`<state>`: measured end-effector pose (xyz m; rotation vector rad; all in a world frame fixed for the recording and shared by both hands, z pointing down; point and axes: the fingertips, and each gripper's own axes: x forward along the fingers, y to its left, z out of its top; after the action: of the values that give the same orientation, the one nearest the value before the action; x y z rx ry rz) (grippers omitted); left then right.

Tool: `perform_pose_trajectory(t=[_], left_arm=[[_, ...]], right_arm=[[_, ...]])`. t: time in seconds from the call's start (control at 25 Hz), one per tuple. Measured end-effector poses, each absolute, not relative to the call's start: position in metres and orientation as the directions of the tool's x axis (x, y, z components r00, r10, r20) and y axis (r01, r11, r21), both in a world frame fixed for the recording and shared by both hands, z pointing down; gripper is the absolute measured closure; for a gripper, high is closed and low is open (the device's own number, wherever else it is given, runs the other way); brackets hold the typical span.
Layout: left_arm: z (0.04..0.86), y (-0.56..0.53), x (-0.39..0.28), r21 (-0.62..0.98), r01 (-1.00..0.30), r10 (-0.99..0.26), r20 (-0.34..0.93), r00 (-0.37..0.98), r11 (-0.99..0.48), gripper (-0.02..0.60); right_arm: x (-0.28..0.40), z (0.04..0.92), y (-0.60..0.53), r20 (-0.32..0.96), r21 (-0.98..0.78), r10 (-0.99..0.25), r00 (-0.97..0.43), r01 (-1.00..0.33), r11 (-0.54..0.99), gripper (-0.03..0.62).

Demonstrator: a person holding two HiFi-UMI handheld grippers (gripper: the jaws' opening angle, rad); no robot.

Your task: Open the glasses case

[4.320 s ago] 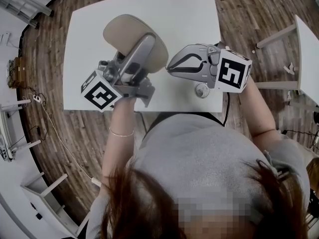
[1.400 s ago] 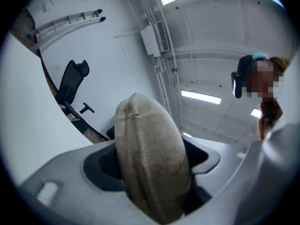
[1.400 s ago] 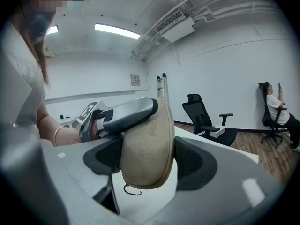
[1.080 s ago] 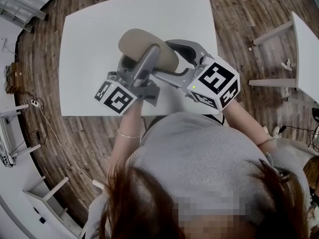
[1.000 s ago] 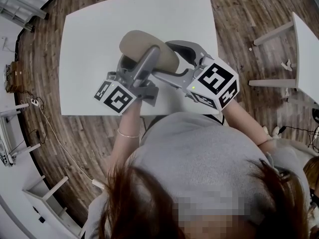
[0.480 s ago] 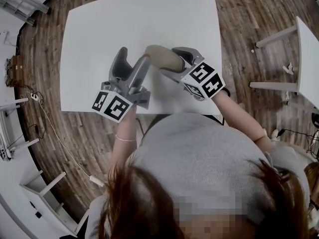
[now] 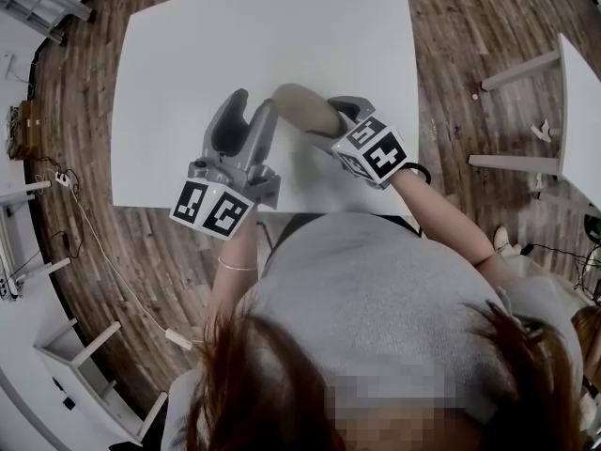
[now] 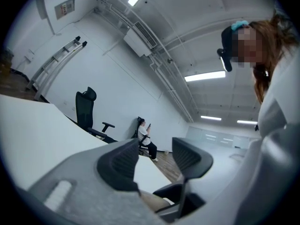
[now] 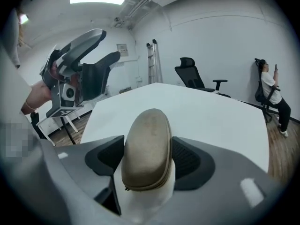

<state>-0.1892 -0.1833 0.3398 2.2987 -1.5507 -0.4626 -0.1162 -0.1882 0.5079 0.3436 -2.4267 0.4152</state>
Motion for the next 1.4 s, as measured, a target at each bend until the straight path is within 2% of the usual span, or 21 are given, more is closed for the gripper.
perform_pose_trajectory(t=[0.2, 0.24, 0.28, 0.44, 0.6, 0.8, 0.96, 1.08, 1.12, 1.4], left_arm=[[0.336, -0.176, -0.188, 0.376, -0.861, -0.938, -0.080, 0.338, -0.343, 0.501], [0.336, -0.176, -0.189, 0.372, -0.864, -0.939, -0.083, 0.333, -0.339, 0.557], [0.337, -0.174, -0.190, 0.370, -0.867, -0.942, -0.084, 0.326, -0.333, 0.577], [0.342, -0.168, -0.193, 0.372, -0.879, -0.953, -0.054, 0.299, -0.297, 0.578], [0.343, -0.165, -0.188, 0.376, -0.868, -0.942, -0.046, 0.333, -0.325, 0.578], [0.338, -0.164, -0.166, 0.329, -0.858, -0.914, -0.041, 0.403, -0.393, 0.578], [0.328, -0.162, -0.147, 0.292, -0.845, -0.890, -0.047, 0.454, -0.447, 0.578], [0.316, -0.157, -0.133, 0.262, -0.837, -0.874, -0.061, 0.482, -0.480, 0.578], [0.311, -0.155, -0.128, 0.254, -0.834, -0.869, -0.068, 0.491, -0.491, 0.578], [0.282, -0.120, -0.101, 0.200, -0.834, -0.858, -0.116, 0.501, -0.514, 0.578]], right_arm=[[-0.118, 0.511, -0.189, 0.646, -0.240, -0.129, -0.753, -0.359, 0.902, 0.261], [-0.119, 0.511, -0.191, 0.647, -0.244, -0.129, -0.752, -0.364, 0.899, 0.258], [-0.118, 0.511, -0.191, 0.645, -0.244, -0.134, -0.752, -0.369, 0.897, 0.256], [-0.107, 0.501, -0.192, 0.617, -0.257, -0.187, -0.764, -0.420, 0.870, 0.260], [-0.093, 0.452, -0.202, 0.522, -0.227, -0.310, -0.794, -0.480, 0.847, 0.267], [-0.103, 0.371, -0.198, 0.332, -0.131, -0.418, -0.845, -0.481, 0.867, 0.379], [-0.109, 0.335, -0.188, 0.232, -0.085, -0.466, -0.854, -0.495, 0.865, 0.462], [-0.104, 0.316, -0.180, 0.165, -0.058, -0.491, -0.855, -0.505, 0.861, 0.572], [-0.102, 0.310, -0.176, 0.149, -0.039, -0.494, -0.857, -0.504, 0.863, 0.589], [-0.078, 0.272, -0.134, 0.061, 0.055, -0.488, -0.871, -0.485, 0.873, 0.589]])
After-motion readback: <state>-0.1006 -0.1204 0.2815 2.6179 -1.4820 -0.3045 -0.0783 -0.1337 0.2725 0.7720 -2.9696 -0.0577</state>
